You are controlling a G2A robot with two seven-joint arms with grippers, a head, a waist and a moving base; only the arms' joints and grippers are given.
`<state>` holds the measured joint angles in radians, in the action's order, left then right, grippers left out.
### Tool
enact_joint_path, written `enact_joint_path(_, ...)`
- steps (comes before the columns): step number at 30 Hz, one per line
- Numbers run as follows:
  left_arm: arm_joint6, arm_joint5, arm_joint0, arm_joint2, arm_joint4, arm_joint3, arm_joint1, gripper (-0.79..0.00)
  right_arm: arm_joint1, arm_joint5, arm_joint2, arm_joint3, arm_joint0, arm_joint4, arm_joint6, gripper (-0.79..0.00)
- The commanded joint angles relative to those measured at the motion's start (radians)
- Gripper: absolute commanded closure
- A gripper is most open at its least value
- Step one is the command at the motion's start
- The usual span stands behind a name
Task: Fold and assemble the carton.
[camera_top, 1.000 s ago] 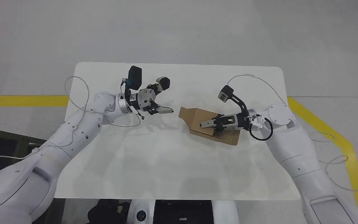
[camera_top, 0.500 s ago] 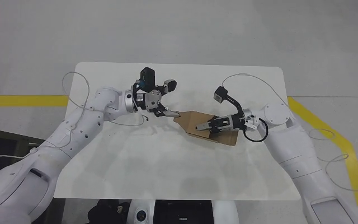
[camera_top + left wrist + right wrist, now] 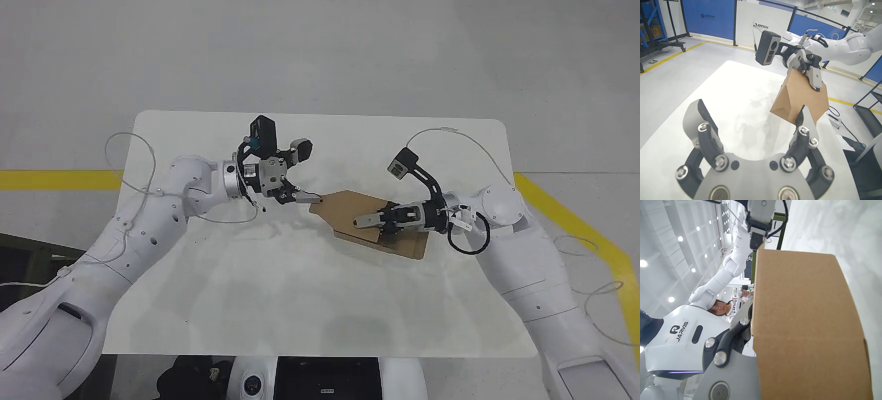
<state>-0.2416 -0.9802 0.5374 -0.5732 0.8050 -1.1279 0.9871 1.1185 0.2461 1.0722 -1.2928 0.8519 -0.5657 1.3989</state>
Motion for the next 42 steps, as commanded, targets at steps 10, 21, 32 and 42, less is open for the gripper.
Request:
enact_joint_path(10, 0.026, -0.032, 0.019, -0.018, -0.021, 0.003, 0.031, -0.785, 0.002, 0.007, 0.004, -0.017, 0.001, -0.044, -0.002, 0.0)
enact_joint_path(21, 0.018, -0.032, 0.039, -0.044, 0.014, -0.012, 0.04, -0.785, 0.009, 0.024, 0.0, -0.006, -0.001, -0.096, -0.005, 0.0)
enact_joint_path(32, 0.02, -0.032, 0.043, -0.026, 0.012, -0.027, 0.051, -0.785, 0.016, 0.041, -0.002, 0.01, 0.0, -0.159, 0.016, 0.0)
enact_joint_path(42, -0.006, -0.032, 0.029, 0.008, -0.014, -0.025, 0.06, -0.785, 0.023, 0.046, -0.011, 0.026, -0.002, -0.188, 0.034, 0.0)
